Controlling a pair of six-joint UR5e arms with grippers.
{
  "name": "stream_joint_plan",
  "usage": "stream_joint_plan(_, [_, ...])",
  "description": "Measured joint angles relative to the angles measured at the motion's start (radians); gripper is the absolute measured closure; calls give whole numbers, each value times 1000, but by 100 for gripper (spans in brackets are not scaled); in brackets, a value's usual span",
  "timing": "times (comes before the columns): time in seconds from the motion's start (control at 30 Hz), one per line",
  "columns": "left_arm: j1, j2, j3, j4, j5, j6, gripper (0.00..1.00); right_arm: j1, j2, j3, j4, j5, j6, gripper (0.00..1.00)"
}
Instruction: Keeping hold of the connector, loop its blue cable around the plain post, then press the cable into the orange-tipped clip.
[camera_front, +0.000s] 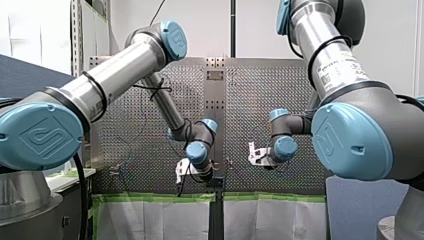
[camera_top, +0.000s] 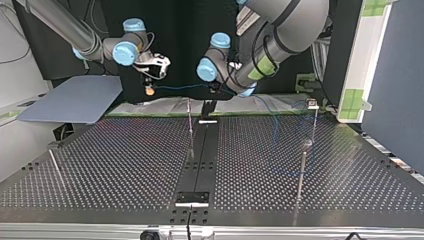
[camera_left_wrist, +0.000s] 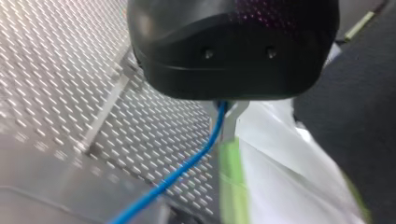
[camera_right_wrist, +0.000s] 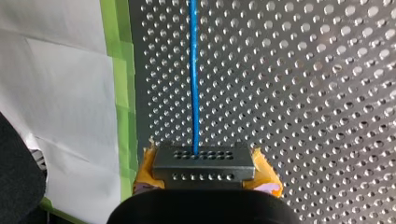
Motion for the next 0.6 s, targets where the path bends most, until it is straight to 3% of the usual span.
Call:
stream_joint_plan(0.47, [-29,12,0,125,-25,-38,99,-36,3,-15,-3,-17,4,100])
stream_joint_plan(0.6, [-29,12,-1,163,-22,-46,99,-40,27,-28,-1,-27,5,100])
